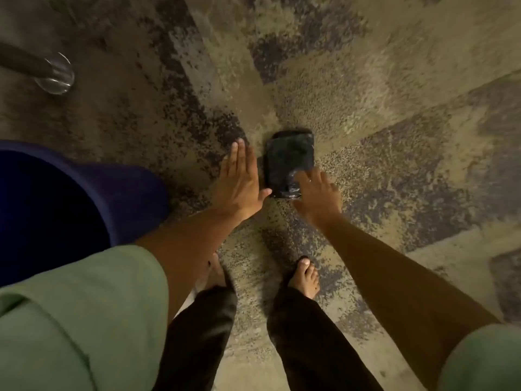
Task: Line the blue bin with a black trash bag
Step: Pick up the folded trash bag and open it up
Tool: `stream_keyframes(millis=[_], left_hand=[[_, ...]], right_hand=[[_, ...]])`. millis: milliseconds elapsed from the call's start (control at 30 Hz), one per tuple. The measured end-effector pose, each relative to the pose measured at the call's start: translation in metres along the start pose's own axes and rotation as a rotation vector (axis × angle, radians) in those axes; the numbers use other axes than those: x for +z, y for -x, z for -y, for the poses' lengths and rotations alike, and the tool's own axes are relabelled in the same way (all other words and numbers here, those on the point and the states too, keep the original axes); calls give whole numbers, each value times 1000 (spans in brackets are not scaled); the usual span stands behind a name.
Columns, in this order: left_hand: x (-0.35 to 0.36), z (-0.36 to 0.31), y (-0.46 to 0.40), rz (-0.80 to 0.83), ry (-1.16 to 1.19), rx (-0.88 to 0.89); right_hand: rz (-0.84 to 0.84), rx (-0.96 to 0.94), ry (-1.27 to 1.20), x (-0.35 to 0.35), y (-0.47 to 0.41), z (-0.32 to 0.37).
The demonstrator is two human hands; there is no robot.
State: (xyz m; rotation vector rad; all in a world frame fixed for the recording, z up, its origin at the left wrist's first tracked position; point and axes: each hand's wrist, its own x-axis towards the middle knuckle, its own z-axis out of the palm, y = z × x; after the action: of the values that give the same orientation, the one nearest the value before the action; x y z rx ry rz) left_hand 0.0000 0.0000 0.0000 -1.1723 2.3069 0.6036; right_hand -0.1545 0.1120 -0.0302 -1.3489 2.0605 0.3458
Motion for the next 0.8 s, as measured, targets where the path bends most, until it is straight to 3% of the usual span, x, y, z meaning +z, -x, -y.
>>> stream_keyframes(millis=[133, 333, 400, 567, 700, 800], left_hand=[[20, 6, -10, 60, -17, 21], [31, 7, -8, 132, 18, 40], [24, 10, -5, 124, 28, 43], [-5, 8, 18, 153, 97, 1], [-48, -3, 44, 141, 428, -145], [-90, -10, 69, 94, 639, -147]], right_hand=[[53, -5, 99, 22, -22, -1], [62, 62, 42, 37, -34, -3], [34, 130, -91, 34, -31, 0], [104, 253, -703, 4, -9, 16], [152, 280, -1021, -45, 23, 33], [144, 251, -1184, -99, 56, 46]])
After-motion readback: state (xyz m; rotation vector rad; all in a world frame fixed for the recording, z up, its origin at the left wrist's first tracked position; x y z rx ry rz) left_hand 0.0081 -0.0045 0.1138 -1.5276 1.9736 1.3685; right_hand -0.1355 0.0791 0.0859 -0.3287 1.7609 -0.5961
